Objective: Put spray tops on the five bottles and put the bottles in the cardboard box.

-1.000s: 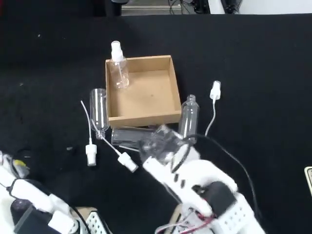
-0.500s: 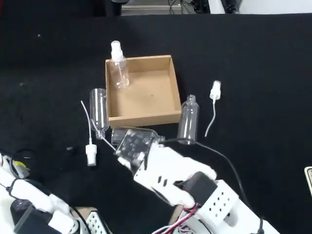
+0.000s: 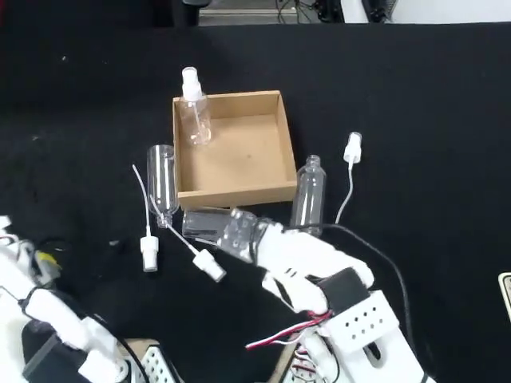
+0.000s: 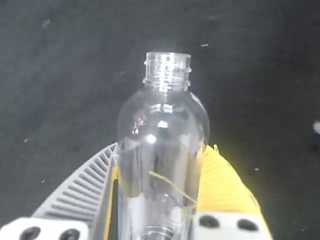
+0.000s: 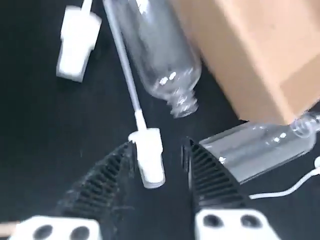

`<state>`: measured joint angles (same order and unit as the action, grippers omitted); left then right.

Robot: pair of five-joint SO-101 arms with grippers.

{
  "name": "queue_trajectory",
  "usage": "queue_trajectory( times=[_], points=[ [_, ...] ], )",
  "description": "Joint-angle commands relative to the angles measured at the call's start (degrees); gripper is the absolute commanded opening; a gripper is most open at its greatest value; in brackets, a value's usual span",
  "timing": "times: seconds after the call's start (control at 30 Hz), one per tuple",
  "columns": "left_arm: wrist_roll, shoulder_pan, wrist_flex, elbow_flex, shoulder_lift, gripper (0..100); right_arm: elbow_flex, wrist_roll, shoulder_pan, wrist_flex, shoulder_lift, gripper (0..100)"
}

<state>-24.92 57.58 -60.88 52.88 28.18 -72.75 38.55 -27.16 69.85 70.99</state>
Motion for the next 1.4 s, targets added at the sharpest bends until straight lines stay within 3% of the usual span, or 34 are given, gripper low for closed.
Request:
queue_trajectory(
  times=[0.0,0.47,0.77,1.03,1.1,1.2,1.37],
  points=[
    [-0.1,-4.3,-0.4,-0.1,1.1,3,-1.9,4.5,1.2,0.0,-0.9,13.5],
    [-0.1,-5.0,-0.4,1.2,1.1,3,-6.8,6.9,1.3,-5.9,-2.7,18.4],
    [-0.1,-5.2,-0.4,1.2,1.1,3,3.2,6.9,1.4,-10.2,-26.9,18.4],
    [-0.1,-5.0,-0.4,0.7,1.1,3,6.3,7.2,3.4,-20.0,-42.8,18.3],
    [-0.1,-5.5,-0.4,0.3,1.1,3,6.4,7.2,4.4,-21.4,-44.9,16.2],
    [-0.1,-5.5,-0.4,-1.5,1.1,3,6.5,7.1,5.8,-22.3,-45.3,1.9],
    [0.0,-5.5,-0.9,-4.6,1.1,3,11.5,6.9,9.1,-14.2,-40.0,1.2]
  ],
)
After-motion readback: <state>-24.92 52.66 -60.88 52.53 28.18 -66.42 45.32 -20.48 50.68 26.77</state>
